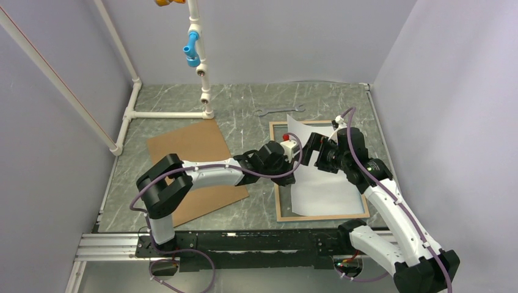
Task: Put the photo into the frame
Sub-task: Adjust the photo in the photo frame.
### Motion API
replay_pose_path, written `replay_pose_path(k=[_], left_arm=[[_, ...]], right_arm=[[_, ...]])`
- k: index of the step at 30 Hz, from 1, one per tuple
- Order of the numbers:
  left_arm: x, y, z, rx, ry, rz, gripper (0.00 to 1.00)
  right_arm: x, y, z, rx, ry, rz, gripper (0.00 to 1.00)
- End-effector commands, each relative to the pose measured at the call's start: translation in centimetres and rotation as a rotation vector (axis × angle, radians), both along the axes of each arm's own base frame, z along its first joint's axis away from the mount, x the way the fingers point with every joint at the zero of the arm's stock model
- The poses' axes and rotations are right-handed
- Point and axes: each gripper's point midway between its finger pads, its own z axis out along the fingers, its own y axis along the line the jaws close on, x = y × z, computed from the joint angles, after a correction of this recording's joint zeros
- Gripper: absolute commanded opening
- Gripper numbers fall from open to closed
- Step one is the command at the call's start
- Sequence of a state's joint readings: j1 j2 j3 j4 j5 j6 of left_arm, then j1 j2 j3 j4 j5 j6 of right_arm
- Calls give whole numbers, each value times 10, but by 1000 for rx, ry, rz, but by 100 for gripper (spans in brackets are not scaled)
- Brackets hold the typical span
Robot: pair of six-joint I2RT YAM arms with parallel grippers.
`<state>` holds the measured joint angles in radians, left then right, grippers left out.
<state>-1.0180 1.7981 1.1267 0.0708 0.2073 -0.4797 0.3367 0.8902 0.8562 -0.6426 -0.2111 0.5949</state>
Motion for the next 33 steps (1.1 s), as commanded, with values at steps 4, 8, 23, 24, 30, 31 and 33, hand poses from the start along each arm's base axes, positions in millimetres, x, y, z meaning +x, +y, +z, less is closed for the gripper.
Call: replay_pose_path(k=[4,8,23,24,30,31,33], left_arm=[[19,-11,9,-31,35,124,0],[24,0,2,40,38,169,36],[39,92,65,178,-126,446,99],[40,100,70,189,-135,470,100],[41,152,97,182,-155,590,99],[40,159,98,168,-150,602,99],[41,176,102,127,-140,629,99]], right_arm=[[4,0,16,10,-47,-1,99],[4,0,14,9,-45,1,99],[5,6,-16,-10,35,43,99],[5,8,-20,-3,45,51,99],[8,21,-44,14,121,81,99],[9,23,-47,11,131,86,98],[11,28,-53,0,147,94,96]])
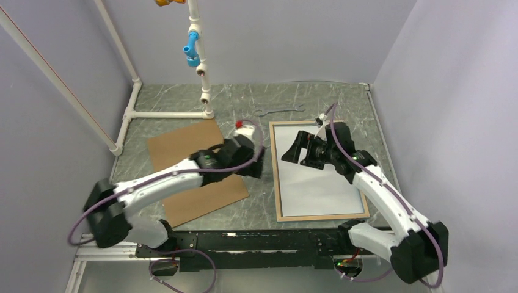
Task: Put the photo into the frame
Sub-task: Adjust the photo in the photo frame.
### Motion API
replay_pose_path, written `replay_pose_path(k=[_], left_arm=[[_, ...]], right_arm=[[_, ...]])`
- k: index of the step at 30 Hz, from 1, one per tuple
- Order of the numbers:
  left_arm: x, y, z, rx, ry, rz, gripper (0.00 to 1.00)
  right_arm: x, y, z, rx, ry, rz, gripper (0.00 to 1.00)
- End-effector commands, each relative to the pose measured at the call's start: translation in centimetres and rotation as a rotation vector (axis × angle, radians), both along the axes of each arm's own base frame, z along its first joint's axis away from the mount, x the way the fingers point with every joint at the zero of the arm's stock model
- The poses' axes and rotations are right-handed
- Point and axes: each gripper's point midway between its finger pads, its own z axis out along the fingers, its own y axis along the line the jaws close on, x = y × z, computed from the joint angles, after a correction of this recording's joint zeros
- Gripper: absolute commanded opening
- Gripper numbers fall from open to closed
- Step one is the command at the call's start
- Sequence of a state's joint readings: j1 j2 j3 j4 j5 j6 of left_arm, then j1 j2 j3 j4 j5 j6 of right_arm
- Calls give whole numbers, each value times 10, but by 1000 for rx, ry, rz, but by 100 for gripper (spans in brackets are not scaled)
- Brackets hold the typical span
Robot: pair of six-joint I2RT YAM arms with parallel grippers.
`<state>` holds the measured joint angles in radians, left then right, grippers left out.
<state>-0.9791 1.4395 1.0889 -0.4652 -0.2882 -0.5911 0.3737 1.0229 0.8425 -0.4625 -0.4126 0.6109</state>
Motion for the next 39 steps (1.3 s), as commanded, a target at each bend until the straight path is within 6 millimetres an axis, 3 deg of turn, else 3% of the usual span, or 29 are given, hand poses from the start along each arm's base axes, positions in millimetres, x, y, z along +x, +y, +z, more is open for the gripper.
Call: replay_pose_path(k=[1,5,11,17,29,39], left_arm=[[15,42,58,-177,-111,134,99],[12,72,54,-251,-113,160,99],[9,117,31,-241,-78,243,99],[6,161,1,-206,1,367,99],[-18,260,-67,-112,264,734,99],[-32,310,-83,41,342,992,99]], right_arm=[[4,-18,-56,-163,127,-79,94],[9,-9,-65,-193,143,-73,92],[13,5,-80,-242,163,-64,85],[12,38,-94,-297,174,-1,82],[11,123,-81,-304,132,153,85],[8,164,-113,-298,199,238,88]])
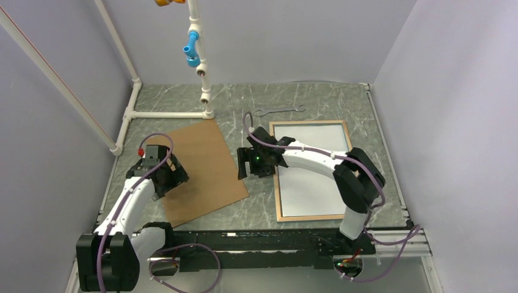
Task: Put the photo into the frame
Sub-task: Adjust the photo in the photo frame, then move the photo frame item to the center of the board.
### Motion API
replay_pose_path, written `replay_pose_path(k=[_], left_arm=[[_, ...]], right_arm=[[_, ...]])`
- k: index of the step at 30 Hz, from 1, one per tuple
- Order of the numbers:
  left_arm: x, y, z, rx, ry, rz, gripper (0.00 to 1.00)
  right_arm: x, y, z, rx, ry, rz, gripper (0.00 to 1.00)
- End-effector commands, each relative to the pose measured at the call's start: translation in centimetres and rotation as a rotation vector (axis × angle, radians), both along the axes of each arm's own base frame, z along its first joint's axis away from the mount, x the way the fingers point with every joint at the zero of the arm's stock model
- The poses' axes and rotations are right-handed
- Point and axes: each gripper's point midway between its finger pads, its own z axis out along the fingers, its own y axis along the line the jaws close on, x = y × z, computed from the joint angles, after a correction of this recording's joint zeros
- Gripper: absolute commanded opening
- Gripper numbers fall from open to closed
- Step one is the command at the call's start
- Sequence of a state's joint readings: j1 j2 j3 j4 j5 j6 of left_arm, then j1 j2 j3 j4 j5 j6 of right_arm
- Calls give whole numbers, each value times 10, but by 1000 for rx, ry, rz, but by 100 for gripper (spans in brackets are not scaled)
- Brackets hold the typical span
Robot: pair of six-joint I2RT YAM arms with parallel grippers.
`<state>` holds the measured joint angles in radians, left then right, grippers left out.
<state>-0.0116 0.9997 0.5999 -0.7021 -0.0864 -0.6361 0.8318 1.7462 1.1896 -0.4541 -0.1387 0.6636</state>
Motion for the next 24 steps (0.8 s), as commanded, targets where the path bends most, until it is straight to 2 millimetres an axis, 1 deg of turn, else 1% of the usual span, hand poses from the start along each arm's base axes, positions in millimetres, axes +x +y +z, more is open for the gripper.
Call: replay_pose_path(k=[1,3,4,6,8,10,14,18,21,24], left_arm=[[-8,26,2,112,53,121,99],[-12,38,0,148,90,171,99],[-12,40,-2,145,102,182,99],[-11,41,-7,121,118,187,99],[-6,38,-13,84,118,160,99],[-3,33,-21,43,139,130,99],[6,13,-37,-62,155,43,99],[6,-5,-52,-154,177,-10,99],[8,-20,-58,-233,164,-50,98],[9,-33,-59,-308,137,-82,98]], right_arm=[[11,25,5,56,-2,12,88],[10,31,-1,57,12,25,88],[11,33,-4,56,20,29,89],[10,37,-10,54,36,42,89],[9,40,-15,54,50,51,89],[7,43,-19,60,64,61,89],[1,48,-22,82,90,74,89],[-7,57,-23,121,122,92,89],[-12,64,-24,151,144,109,89],[-20,70,-23,202,177,129,89]])
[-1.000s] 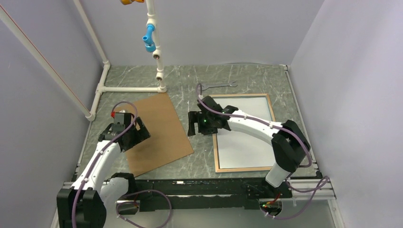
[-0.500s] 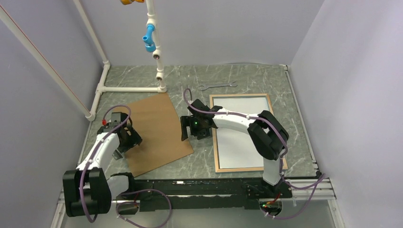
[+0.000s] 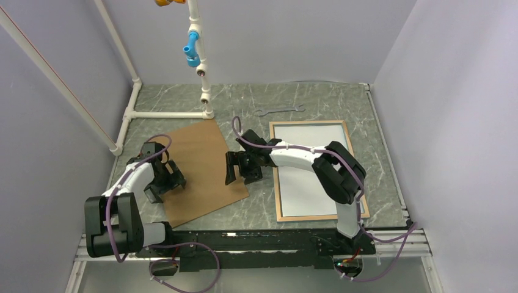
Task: Put the photo into the frame
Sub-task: Move the photo frame item to the center of the board.
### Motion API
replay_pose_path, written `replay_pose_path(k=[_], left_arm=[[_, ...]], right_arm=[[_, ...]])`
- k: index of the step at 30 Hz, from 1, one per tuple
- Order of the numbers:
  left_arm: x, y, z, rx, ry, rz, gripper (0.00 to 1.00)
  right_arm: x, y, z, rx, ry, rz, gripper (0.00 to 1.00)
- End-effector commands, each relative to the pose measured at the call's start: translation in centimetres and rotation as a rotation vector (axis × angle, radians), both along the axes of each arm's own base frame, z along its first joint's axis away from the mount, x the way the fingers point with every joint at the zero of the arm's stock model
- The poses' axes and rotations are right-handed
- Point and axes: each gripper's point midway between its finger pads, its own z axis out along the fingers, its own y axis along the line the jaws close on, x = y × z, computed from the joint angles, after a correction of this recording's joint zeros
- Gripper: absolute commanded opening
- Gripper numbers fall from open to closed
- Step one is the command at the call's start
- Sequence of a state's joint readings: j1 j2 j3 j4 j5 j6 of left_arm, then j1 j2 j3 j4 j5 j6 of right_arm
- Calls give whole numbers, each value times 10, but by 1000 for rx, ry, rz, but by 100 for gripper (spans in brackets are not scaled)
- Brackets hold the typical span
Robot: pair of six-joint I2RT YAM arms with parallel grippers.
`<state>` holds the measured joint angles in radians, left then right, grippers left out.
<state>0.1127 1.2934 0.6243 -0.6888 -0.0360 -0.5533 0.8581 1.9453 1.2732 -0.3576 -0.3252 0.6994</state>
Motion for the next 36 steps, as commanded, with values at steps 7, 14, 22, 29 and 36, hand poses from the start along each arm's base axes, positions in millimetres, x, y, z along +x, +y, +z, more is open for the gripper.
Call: replay_pose_path(k=[7,14,22,29,36], left_arm=[[19,-78,-6,-425,-178,-109,94],[1,-102,-2,-467,-177,-151,94],[-7,-127,8,-457,-176,-229,93],[-3,-152,16,-450,-165,-298,93],[-5,-167,15,-450,-155,-323,93]], right_arm=[[-18,25,18,189,72,24,89],[-27,23,36,248,79,23,89],[-43,13,60,300,72,18,89],[-43,5,98,323,-2,18,89],[-42,-3,140,346,-78,14,90]])
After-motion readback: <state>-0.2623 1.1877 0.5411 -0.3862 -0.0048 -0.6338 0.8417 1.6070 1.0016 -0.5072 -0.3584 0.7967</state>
